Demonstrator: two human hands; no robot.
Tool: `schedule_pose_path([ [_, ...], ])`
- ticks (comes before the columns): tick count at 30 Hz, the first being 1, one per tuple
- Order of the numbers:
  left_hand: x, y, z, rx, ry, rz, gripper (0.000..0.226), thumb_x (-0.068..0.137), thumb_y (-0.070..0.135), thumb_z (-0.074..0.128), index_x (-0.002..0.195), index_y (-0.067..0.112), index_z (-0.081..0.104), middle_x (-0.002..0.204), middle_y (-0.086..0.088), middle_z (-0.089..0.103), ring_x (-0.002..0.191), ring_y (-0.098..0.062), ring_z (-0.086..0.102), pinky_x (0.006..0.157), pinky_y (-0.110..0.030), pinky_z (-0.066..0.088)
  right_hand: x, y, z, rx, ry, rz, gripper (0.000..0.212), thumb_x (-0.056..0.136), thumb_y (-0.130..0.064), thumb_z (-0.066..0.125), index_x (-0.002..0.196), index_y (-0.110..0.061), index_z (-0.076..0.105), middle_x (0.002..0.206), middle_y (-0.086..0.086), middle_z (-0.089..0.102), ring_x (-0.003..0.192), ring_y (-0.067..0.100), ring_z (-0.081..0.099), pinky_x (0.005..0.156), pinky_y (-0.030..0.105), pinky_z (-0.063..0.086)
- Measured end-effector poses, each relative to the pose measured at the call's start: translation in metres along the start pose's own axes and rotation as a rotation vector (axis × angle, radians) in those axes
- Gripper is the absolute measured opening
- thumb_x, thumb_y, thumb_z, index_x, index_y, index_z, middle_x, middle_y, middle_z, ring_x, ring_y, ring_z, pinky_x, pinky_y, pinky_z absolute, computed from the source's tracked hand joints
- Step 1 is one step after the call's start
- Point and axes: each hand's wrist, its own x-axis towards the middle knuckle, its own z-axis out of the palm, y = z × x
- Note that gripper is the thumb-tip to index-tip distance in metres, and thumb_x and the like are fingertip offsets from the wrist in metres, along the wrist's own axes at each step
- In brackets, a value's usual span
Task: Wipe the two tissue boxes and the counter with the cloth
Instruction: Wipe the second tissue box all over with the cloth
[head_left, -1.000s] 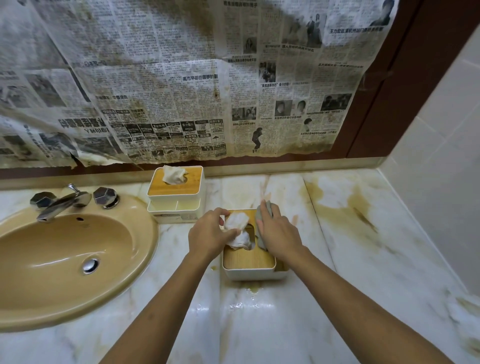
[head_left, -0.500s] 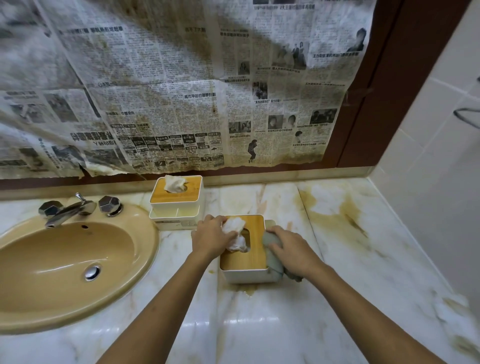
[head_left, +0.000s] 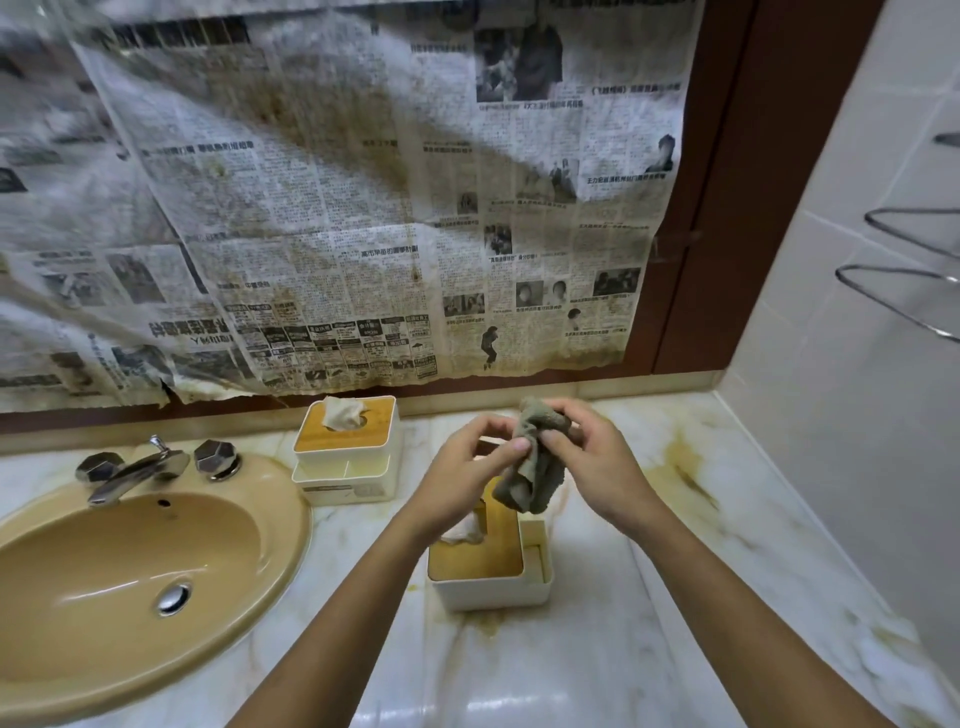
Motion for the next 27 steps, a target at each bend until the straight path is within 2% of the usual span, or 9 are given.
schedule_pose_path([
  [4,0.007,0.012,-0.007,0.013,0.042,0.040,0.018,0.091,0.035,0.067,0.094,0.017,0.063,0.103,0.007,0.072,0.096,-0.013,0.065,0.088,-0.036,0.051,0.004,-0.021,-0.019,-0.208,0.067,-0.118,0.039,0.089,0.004,0.057,0.116,-0.021,0.071,0.112,-0.001,0.050,0.108,0.008,0.053,0.095,0.020,0.044],
  [9,0.012,0.028,-0.017,0.108,0.036,0.125,0.039,0.084,0.046,0.074,0.119,0.034,0.060,0.117,0.011,0.066,0.113,-0.007,0.062,0.095,-0.037,0.053,0.009,-0.040,-0.044,-0.306,-0.052,-0.152,0.028,0.085,-0.001,0.063,0.100,-0.025,0.065,0.100,-0.010,0.068,0.098,0.014,0.063,0.087,0.043,0.054],
  [11,0.015,0.033,-0.016,0.181,-0.027,0.134,0.043,0.083,0.045,0.076,0.123,0.040,0.061,0.122,0.015,0.064,0.118,-0.005,0.058,0.098,-0.040,0.051,0.014,-0.047,-0.049,-0.372,-0.084,-0.192,0.018,0.086,-0.009,0.070,0.096,-0.023,0.068,0.096,-0.011,0.069,0.097,0.010,0.064,0.087,0.042,0.053],
  [14,0.019,0.036,-0.013,0.163,-0.089,0.138,0.031,0.083,0.036,0.077,0.111,0.025,0.069,0.120,0.006,0.066,0.118,-0.014,0.060,0.099,-0.047,0.050,0.020,-0.056,-0.053,-0.334,-0.130,-0.217,0.013,0.086,-0.012,0.072,0.094,-0.021,0.070,0.091,-0.009,0.071,0.090,0.009,0.067,0.083,0.036,0.056],
  [17,0.018,0.037,-0.015,-0.005,-0.129,0.128,0.023,0.083,0.028,0.078,0.093,0.011,0.065,0.104,-0.001,0.070,0.100,-0.015,0.066,0.081,-0.029,0.053,0.024,-0.058,-0.057,-0.135,-0.196,-0.130,0.015,0.086,-0.003,0.065,0.094,-0.016,0.068,0.092,0.001,0.070,0.086,0.016,0.068,0.080,0.037,0.057],
  [20,0.017,0.043,-0.019,-0.093,-0.109,0.105,0.018,0.082,0.022,0.079,0.087,0.019,0.062,0.085,0.001,0.065,0.083,-0.011,0.061,0.068,-0.018,0.048,0.024,-0.054,-0.060,0.062,-0.185,-0.032,0.019,0.087,-0.004,0.061,0.098,-0.018,0.068,0.090,0.001,0.069,0.083,0.016,0.066,0.066,0.036,0.058],
  [23,0.021,0.048,-0.022,-0.172,-0.125,0.054,0.022,0.084,0.017,0.077,0.103,0.018,0.067,0.096,-0.004,0.070,0.092,-0.015,0.066,0.078,-0.026,0.055,0.021,-0.047,-0.062,0.057,-0.121,-0.060,0.028,0.091,-0.004,0.062,0.108,-0.024,0.070,0.098,-0.007,0.073,0.093,0.012,0.070,0.070,0.026,0.057],
  [25,0.023,0.050,-0.020,-0.165,-0.230,-0.014,0.036,0.088,0.017,0.072,0.123,0.018,0.065,0.119,-0.007,0.070,0.110,-0.021,0.066,0.089,-0.034,0.056,0.018,-0.042,-0.066,0.007,-0.095,-0.099,0.031,0.092,-0.005,0.064,0.115,-0.025,0.071,0.108,-0.009,0.074,0.103,0.010,0.069,0.081,0.023,0.056],
  [27,0.025,0.048,-0.012,-0.113,-0.364,-0.046,0.040,0.092,0.016,0.067,0.131,0.013,0.061,0.127,-0.014,0.066,0.115,-0.025,0.064,0.091,-0.034,0.054,0.014,-0.040,-0.070,0.040,-0.119,-0.084,0.033,0.094,-0.003,0.061,0.118,-0.024,0.070,0.110,-0.005,0.075,0.106,0.011,0.069,0.084,0.022,0.056],
])
